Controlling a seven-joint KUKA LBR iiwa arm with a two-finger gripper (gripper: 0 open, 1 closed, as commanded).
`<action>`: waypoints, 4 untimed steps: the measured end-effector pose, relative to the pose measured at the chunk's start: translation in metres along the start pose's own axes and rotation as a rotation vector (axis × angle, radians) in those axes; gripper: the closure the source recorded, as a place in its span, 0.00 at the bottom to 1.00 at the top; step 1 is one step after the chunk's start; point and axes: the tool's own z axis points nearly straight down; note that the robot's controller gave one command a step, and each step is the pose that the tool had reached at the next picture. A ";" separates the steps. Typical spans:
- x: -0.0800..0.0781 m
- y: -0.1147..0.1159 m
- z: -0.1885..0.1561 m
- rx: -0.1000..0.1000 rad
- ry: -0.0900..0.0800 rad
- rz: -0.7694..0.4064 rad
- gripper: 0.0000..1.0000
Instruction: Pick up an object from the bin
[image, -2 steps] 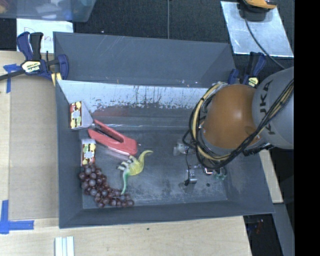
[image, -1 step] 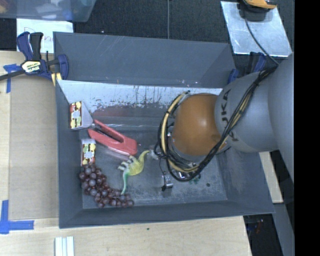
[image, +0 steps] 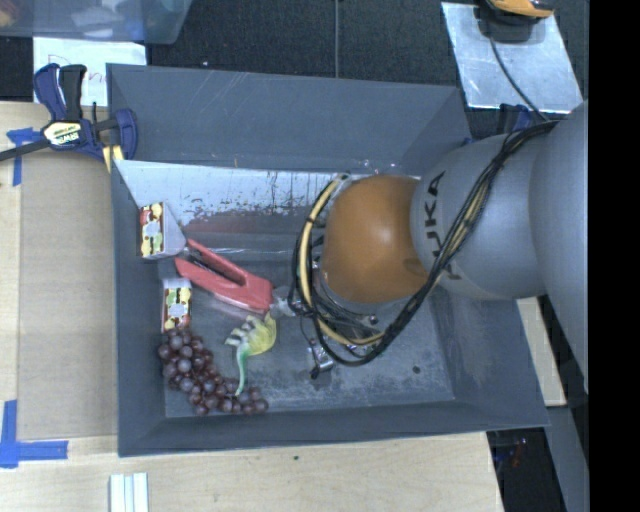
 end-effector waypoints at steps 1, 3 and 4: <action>-0.030 0.051 0.001 -0.002 -0.004 -0.243 0.00; -0.044 0.028 0.031 -0.003 -0.014 -0.193 1.00; -0.044 0.028 0.031 -0.003 -0.014 -0.193 1.00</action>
Offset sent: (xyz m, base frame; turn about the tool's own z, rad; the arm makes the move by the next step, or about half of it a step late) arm 0.0199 0.0474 -0.0312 -0.0576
